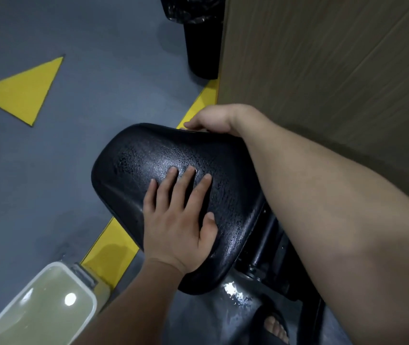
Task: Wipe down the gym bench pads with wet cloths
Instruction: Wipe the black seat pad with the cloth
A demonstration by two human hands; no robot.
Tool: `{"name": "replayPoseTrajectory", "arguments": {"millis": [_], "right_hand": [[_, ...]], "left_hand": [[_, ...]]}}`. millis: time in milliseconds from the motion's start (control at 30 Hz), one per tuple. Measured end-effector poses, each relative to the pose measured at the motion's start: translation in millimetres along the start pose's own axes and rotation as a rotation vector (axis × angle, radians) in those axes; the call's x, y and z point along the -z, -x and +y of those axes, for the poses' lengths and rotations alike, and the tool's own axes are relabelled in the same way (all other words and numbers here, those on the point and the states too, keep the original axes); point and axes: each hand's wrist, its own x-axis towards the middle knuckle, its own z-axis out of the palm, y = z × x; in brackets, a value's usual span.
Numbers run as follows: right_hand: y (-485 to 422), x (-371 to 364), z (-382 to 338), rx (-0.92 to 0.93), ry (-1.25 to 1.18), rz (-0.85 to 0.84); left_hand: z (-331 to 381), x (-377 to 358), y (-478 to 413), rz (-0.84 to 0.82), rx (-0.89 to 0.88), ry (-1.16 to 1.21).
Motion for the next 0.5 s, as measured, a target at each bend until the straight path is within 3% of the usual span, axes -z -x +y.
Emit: {"name": "replayPoseTrajectory", "arguments": {"millis": [100,267,367,500], "right_hand": [[-3,-1,7,0.019,-0.053,-0.037],[1,27,37,-0.065,-0.269,-0.235],[0,39,40,-0.028,-0.191,-0.196],[-23,21,20,0.152,-0.055,-0.066]], "left_hand": [[-1,-1,1,0.003,0.000,0.006],[0,0,0,0.014,0.002,0.025],[-2,-2,2,0.015,0.000,0.025],[-2,0,1,0.012,-0.006,0.022]]}}
